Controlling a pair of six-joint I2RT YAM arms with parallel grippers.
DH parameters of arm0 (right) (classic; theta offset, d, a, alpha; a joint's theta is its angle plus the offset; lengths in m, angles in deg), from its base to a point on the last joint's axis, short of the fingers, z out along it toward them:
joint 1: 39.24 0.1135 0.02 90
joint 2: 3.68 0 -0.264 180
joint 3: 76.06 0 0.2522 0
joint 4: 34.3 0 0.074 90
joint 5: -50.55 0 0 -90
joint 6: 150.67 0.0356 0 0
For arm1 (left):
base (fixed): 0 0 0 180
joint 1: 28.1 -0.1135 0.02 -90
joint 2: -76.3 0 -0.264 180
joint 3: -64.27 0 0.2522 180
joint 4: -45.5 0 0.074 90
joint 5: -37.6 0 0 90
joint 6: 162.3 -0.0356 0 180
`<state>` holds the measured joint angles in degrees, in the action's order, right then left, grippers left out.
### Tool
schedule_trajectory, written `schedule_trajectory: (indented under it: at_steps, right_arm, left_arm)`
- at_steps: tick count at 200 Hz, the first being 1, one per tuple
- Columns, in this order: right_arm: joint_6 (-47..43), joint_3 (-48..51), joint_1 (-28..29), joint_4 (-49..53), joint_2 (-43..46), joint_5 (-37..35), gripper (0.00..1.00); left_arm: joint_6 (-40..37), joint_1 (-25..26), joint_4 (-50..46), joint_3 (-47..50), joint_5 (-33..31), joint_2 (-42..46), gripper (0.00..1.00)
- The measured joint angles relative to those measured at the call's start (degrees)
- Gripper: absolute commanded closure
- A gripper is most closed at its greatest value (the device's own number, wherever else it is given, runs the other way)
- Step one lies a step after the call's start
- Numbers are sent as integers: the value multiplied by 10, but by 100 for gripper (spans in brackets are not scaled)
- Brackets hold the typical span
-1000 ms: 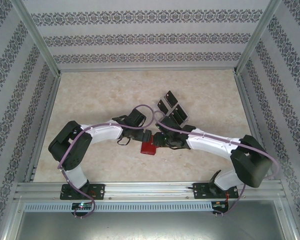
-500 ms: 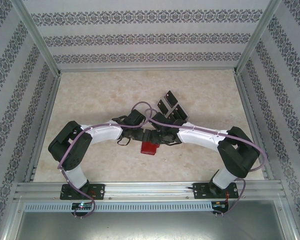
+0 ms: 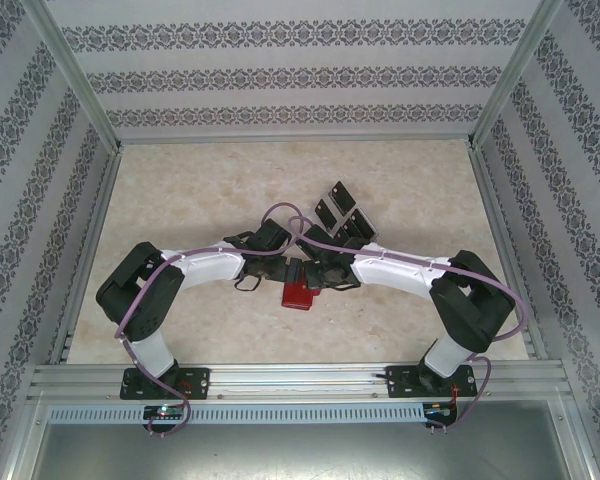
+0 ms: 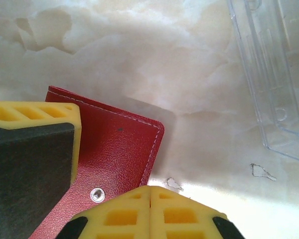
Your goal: Put the credit cards into the card holder
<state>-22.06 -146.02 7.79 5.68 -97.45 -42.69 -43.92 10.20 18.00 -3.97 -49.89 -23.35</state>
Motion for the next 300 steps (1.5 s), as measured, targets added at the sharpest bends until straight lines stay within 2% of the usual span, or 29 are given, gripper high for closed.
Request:
schedule_trajectory:
  at_steps: [13,31,68,111,152,228,300]
  right_arm:
    - [0,1,0,0,1,0,95]
    - [1,3,0,2,6,0,84]
    - [2,14,0,5,19,0,83]
    - [2,26,0,8,31,0,88]
    - [7,34,0,8,47,0,100]
    - [49,89,-2,-46,87,40,100]
    - [100,95,-4,-140,70,81,100]
  left_arm:
    - [1,0,0,0,0,0,0]
    - [1,0,0,0,0,0,0]
    - [1,0,0,0,0,0,0]
    - [1,0,0,0,0,0,0]
    - [1,0,0,0,0,0,0]
    - [1,0,0,0,0,0,0]
    - [1,0,0,0,0,0,0]
